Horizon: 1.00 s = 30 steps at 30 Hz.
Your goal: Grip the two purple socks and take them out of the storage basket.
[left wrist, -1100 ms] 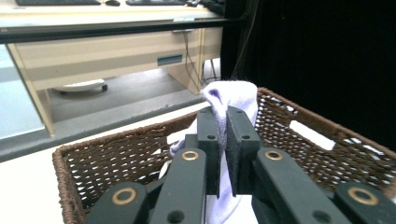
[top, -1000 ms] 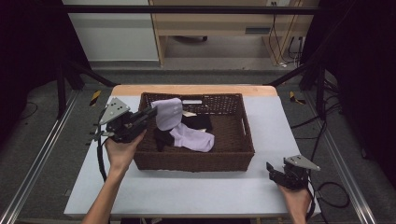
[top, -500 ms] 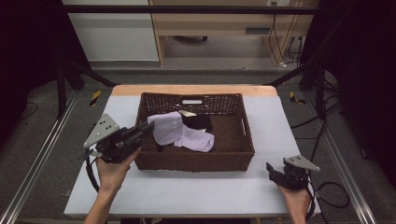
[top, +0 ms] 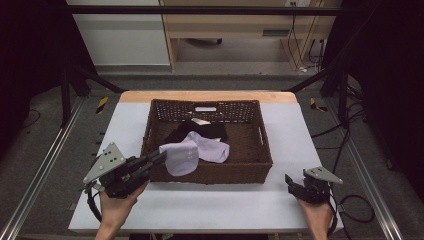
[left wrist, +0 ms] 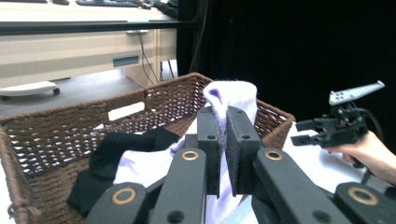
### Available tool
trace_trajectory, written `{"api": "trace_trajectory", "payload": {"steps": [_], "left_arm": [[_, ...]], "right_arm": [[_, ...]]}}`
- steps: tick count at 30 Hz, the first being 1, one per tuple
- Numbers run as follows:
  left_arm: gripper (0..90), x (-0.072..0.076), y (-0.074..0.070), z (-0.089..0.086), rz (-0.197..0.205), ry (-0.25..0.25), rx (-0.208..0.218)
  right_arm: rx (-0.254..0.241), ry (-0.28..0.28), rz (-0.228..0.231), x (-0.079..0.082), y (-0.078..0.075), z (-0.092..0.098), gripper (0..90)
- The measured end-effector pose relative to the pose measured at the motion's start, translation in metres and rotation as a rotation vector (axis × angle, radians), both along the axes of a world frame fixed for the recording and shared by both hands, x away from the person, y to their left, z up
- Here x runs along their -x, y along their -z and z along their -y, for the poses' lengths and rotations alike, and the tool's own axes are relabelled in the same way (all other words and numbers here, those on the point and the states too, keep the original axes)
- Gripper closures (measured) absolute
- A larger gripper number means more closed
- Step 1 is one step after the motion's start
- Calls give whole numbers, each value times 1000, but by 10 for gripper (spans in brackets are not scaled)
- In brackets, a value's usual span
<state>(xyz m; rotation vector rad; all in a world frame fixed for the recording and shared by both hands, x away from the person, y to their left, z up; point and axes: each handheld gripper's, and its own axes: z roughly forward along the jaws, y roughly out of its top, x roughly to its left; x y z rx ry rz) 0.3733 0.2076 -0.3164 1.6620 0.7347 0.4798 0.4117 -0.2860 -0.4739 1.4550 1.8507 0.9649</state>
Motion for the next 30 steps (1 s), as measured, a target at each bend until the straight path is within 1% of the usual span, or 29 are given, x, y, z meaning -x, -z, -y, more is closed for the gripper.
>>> {"api": "trace_trajectory", "payload": {"steps": [1,4,6,8,14,19,20,23,26,27,28,30], "left_arm": [[841,3,1,1,1,3,-4],[841,10,7,3,-3,13,-38],[841,14,14,4,-21,30,-39],[841,16,20,5,-32,30,-54],[841,20,43,7,-93,40,-96],[841,20,61,9,-144,40,-124],[841,20,66,9,-157,42,-134],[841,19,78,11,-195,47,-147],[841,15,91,14,-235,50,-172],[841,13,96,15,-243,50,-187],[841,11,101,15,-261,50,-199],[841,6,108,15,-286,42,-205]], "right_arm": [[-1,0,1,0,0,0,307],[-2,-2,1,0,0,1,308],[0,-2,0,1,0,0,309],[0,-2,1,1,0,0,310],[-1,-4,0,1,0,0,314],[-2,-5,0,1,0,-1,316],[-2,-5,-1,1,0,-1,316],[-3,-8,0,2,0,-1,317],[-5,-10,-3,1,0,-1,317],[-2,-11,-5,1,1,-2,317],[0,-12,-7,1,1,-2,318],[-4,-11,-11,0,1,-2,321]]}}
